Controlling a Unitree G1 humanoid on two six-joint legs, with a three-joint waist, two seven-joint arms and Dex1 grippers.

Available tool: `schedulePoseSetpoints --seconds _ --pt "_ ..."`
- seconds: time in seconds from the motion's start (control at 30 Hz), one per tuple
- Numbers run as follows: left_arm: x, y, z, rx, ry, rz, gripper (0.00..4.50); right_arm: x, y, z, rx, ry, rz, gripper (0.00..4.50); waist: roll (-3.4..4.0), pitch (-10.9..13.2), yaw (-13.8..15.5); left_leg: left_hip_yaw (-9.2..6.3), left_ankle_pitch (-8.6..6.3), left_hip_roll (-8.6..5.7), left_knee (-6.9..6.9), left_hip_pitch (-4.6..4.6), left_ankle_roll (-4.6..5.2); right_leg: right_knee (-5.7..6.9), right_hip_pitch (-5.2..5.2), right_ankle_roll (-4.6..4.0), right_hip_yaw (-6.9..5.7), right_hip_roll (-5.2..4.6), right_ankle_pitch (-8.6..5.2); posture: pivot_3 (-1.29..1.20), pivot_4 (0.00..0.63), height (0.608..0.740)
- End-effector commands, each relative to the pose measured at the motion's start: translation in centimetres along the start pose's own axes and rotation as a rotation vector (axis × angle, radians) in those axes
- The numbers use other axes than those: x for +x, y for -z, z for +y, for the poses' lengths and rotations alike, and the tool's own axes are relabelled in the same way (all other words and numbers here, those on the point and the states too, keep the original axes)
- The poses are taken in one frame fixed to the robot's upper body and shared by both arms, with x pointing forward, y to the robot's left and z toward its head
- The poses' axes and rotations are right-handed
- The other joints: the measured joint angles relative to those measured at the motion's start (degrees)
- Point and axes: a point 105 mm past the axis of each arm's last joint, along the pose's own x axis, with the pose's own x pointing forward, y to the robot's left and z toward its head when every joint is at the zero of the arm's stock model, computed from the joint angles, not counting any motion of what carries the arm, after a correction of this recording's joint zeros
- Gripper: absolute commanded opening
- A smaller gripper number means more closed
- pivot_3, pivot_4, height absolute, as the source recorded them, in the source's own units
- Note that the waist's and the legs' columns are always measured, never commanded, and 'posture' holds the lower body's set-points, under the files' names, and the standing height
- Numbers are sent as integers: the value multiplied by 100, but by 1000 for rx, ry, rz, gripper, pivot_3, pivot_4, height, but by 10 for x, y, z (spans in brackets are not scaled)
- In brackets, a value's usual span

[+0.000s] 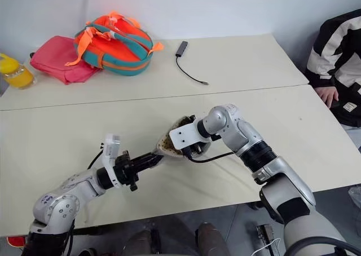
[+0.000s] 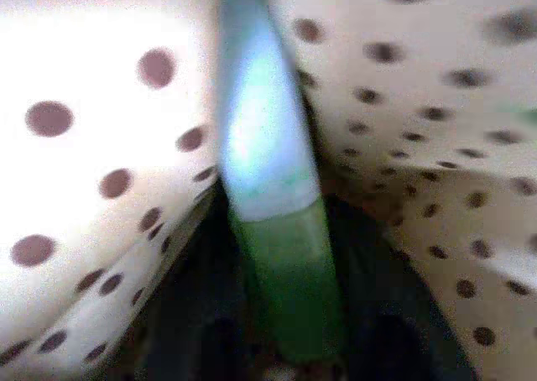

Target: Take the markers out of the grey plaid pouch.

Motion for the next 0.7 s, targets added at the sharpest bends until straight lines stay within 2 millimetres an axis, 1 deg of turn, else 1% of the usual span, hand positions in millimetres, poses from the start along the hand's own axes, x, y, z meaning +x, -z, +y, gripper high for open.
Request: schedulePoseSetpoints --seconds 0.03,0.13,0.2,0.3,0.4,0.47,0.57,0.7 --pt "3 -9 -11 47 58 -31 0 2 7 11 59 -32 6 786 -1 0 9 0 0 0 -4 0 0 -4 -1 0 1 0 0 0 150 740" --pt "1 -12 -7 80 34 -36 0 -15 0 0 63 11 -22 785 -1 0 26 0 -5 0 -10 -3 -3 -11 -4 0 2 -1 0 0 150 740" --pt "-1 -16 0 130 -5 -40 0 -35 -9 -13 63 62 -53 777 -4 5 30 3 -10 1 -12 -8 -4 -12 -11 0 3 -2 0 0 150 740" --pt "-4 -19 10 224 -55 -32 0 -62 -17 -30 43 129 -63 767 -6 18 40 4 -12 1 -13 -24 -4 -14 -25 1 1 -1 0 0 150 740" --pt "-6 -24 21 317 -104 -28 0 -81 -18 -40 29 184 -52 757 -4 20 38 9 -16 2 -14 -27 -4 -21 -28 1 2 -1 0 0 150 740" --pt "-7 -29 26 349 -128 -50 0 -89 -19 -49 30 232 -62 757 -7 21 35 13 -20 3 -15 -26 -4 -27 -27 1 1 -1 0 0 150 740" --pt "-6 -33 33 397 -158 -60 0 -95 -20 -55 29 274 -64 757 -7 22 18 17 -22 5 -19 -27 -4 -36 -28 1 6 -1 0 0 150 740" --pt "-8 -42 44 469 -230 -92 0 -97 -25 -56 49 286 -98 757 -8 23 26 21 -23 5 -19 -27 -4 -48 -32 1 10 -2 0 0 150 740"
